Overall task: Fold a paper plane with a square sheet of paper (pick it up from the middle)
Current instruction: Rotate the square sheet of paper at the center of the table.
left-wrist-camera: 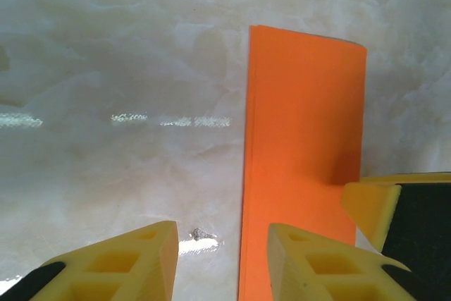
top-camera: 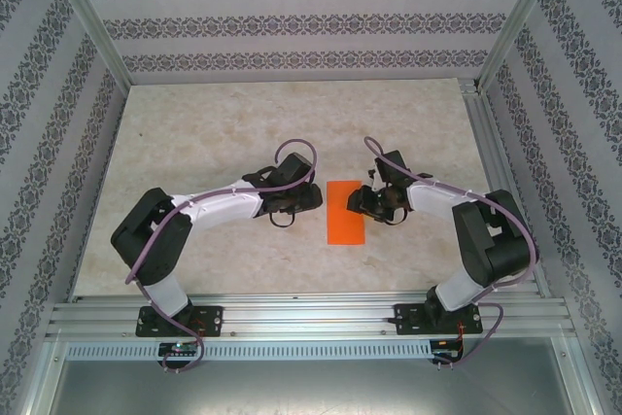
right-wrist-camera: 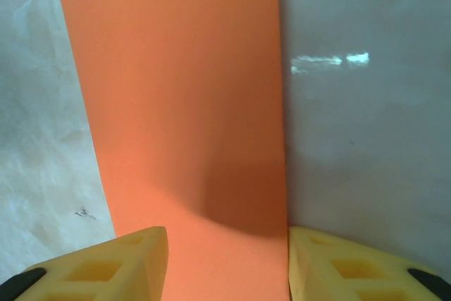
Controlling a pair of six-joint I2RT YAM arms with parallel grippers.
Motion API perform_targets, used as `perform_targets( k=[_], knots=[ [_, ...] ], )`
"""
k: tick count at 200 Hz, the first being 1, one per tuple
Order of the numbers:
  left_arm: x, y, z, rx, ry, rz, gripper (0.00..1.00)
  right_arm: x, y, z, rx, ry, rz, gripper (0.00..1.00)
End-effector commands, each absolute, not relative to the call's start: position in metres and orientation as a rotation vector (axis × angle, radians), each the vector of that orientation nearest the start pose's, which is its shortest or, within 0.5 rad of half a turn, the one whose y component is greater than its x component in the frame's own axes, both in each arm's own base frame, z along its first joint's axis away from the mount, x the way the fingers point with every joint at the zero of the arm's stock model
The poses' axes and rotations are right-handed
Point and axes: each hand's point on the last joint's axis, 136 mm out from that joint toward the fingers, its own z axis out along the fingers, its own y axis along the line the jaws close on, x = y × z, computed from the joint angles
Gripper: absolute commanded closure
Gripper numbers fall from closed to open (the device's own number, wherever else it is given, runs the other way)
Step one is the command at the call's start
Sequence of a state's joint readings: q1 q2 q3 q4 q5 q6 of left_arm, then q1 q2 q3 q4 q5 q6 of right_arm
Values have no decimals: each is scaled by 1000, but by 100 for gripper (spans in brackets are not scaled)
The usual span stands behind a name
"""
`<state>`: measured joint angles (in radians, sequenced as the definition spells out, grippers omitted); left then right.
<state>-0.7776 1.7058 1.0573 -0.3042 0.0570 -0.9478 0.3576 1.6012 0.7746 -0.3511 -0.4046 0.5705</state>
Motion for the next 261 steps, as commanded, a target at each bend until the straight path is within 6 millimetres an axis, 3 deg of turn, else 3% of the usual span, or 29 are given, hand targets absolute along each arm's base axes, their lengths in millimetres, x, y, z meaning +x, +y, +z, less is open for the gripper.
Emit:
perform_targets(
  k=[1, 34, 55, 86, 118, 142, 157, 178, 199, 214, 233, 261],
  knots=[
    [304, -291, 83, -264, 2651, -673, 60, 294, 199, 33, 78, 2840, 827, 53],
    [304, -280, 80, -307, 2649, -662, 61, 306, 206, 37, -27, 2854, 786, 52],
    [304, -273, 81, -323, 2645, -664, 61, 304, 190, 33, -52, 2919, 615, 50],
    [304, -260, 82, -342, 2632, -639, 60, 295, 174, 65, -211, 2850, 448, 46],
    [306, -246, 76, -390, 2639, -637, 61, 265, 171, 90, -607, 2725, 113, 46],
    [308, -234, 76, -430, 2625, -643, 60, 238, 191, 106, -1139, 2478, -53, 45],
    [308, -225, 76, -454, 2614, -638, 60, 222, 196, 97, -1445, 2324, -90, 46],
    [307, -214, 77, -471, 2604, -639, 60, 212, 196, 91, -1666, 2207, -115, 45],
    [306, -205, 75, -477, 2597, -635, 60, 192, 180, 61, -1937, 2077, -163, 46],
    [304, -203, 74, -462, 2600, -626, 60, 190, 178, 51, -1971, 1998, -164, 47],
    [302, -202, 70, -459, 2602, -629, 59, 190, 194, 53, -1958, 1918, -53, 47],
    [302, -205, 68, -451, 2601, -656, 60, 193, 202, 43, -1996, 1793, -95, 44]
  ],
)
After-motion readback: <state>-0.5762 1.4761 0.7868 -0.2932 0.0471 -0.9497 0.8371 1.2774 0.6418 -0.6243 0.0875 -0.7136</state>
